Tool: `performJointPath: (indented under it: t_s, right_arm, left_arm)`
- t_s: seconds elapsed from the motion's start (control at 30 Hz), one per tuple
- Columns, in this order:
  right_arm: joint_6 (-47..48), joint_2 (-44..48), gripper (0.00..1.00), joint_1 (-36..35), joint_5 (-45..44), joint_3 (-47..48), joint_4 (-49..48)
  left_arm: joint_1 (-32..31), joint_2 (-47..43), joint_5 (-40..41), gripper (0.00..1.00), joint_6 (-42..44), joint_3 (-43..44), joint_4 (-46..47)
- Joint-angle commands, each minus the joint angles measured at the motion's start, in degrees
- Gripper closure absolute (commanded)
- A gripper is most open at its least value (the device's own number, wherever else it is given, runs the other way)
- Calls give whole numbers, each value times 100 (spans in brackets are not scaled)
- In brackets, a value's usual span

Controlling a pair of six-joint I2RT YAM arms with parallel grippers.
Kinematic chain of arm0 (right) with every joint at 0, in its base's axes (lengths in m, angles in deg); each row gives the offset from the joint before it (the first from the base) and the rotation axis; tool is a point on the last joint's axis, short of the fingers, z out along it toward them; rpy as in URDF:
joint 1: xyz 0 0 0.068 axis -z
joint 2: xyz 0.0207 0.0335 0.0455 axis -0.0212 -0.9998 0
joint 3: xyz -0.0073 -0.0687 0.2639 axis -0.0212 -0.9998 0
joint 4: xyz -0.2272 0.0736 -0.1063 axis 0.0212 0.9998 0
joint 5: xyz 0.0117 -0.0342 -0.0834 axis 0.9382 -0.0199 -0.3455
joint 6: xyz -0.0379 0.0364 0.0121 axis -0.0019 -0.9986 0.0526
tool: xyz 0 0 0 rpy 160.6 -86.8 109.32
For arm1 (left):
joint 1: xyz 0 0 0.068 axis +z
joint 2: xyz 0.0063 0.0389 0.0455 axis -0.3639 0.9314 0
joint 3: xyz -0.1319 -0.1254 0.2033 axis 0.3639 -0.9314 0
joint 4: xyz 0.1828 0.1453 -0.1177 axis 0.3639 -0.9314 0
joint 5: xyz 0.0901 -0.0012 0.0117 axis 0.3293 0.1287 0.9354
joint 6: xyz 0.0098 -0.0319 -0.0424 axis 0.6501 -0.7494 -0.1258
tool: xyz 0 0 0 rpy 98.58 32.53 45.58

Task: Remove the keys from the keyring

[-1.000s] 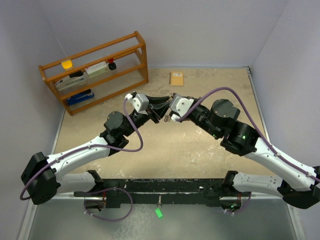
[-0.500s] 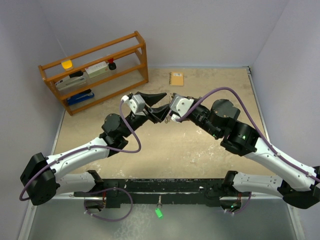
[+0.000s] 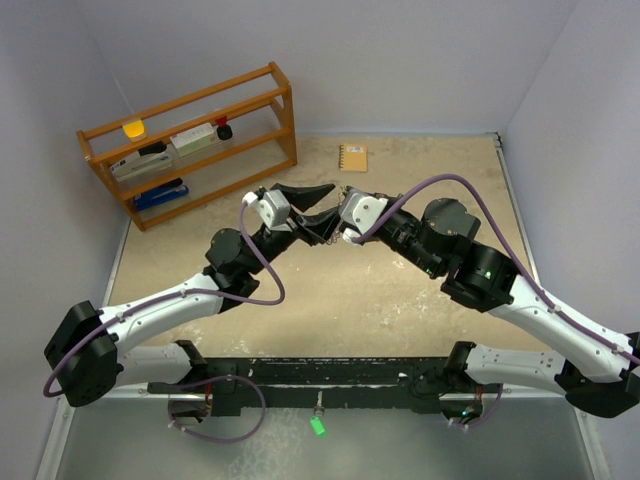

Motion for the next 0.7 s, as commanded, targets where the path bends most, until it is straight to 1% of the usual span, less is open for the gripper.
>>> performJointPath:
  t_s: [0.0,0.47,0.67]
  right_arm:
    - [-57,155,100,-16,-38,237,-305]
    - [-52,141,100,-17,-20,222,-271]
    - [-47,146,100,-16,-20,238,-253]
  left_arm:
    - [-51,86,40,50,-21,112,304]
    - [-125,267,213,51,87,234,540]
    - [-152,345,248,55,128,304,538]
